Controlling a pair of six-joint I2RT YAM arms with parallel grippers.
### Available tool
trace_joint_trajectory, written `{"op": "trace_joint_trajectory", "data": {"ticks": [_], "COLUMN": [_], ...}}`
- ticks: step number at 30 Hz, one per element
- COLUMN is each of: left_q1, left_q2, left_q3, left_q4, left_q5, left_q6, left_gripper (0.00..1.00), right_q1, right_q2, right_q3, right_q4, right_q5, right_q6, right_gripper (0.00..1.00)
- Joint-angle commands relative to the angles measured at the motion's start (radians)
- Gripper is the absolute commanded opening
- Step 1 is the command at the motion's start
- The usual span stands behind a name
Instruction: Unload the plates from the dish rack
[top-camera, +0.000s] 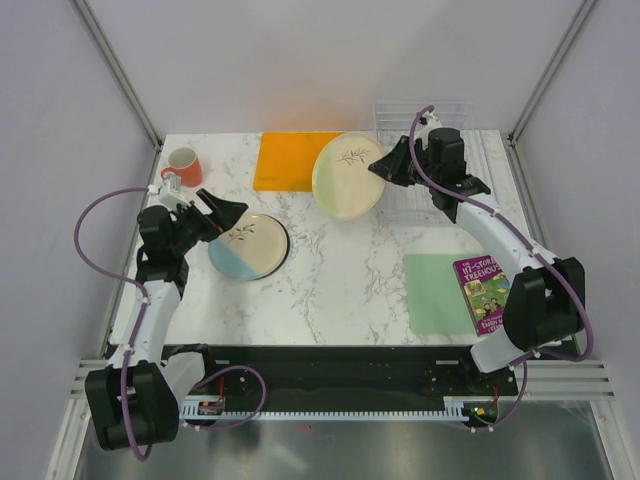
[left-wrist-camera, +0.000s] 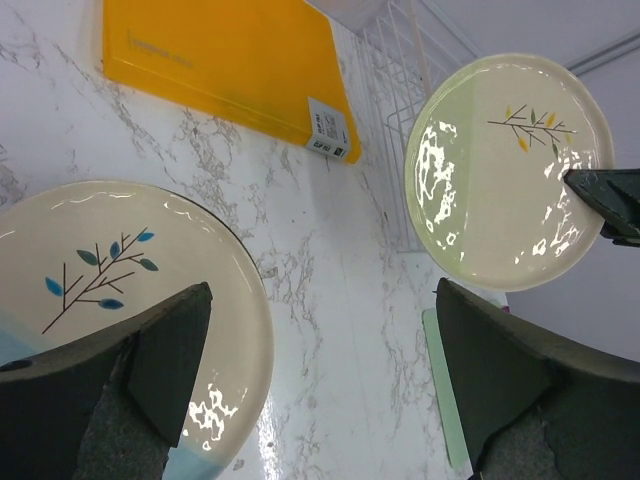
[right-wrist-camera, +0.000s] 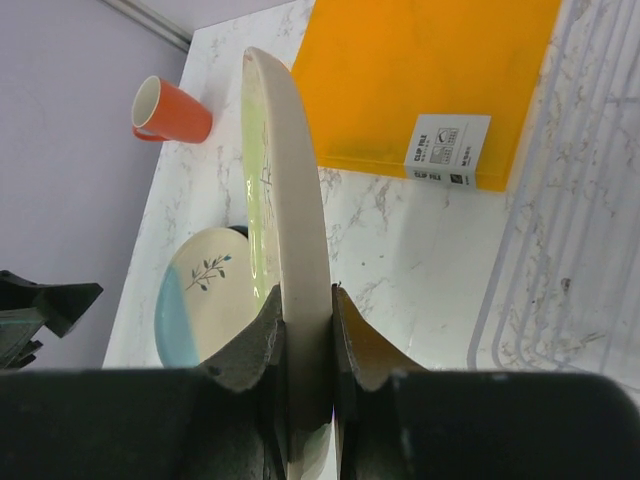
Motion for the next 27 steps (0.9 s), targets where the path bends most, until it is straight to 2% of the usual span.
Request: {"op": "trace_joint_trajectory", "data": {"ticks": [1, 8, 19, 27], "left_q1": [0.002, -0.001, -0.024, -0.071], "left_q2": [0.015, 0.061, 0.098, 0.137], "left_q3": [-0.024, -0.047, -0.047, -0.042], "left_q4": [0.118, 0.202, 0.248, 0.317], "left_q5": [0.023, 0.052, 0.047, 0.046], "left_q6": [-0.054, -0.097, -0.109, -0.135], "left_gripper": [1.00, 1.00, 1.00, 1.00], "right_q1": [0.008, 0.055, 0.166, 0.244], "right_q2": [-0.064, -0.037, 0.011, 0.106], "right_q3": [-0.027, -0.098, -0.130, -0.164], "right_q4": [0.274, 0.443, 0.528, 0.753], "right_q5": [-0.107, -0.182, -0.199, -0.257], "right_q6": [0.147, 0.293, 0.369, 0.546], "right_gripper": [0.00, 0.00, 0.00, 0.00]}}
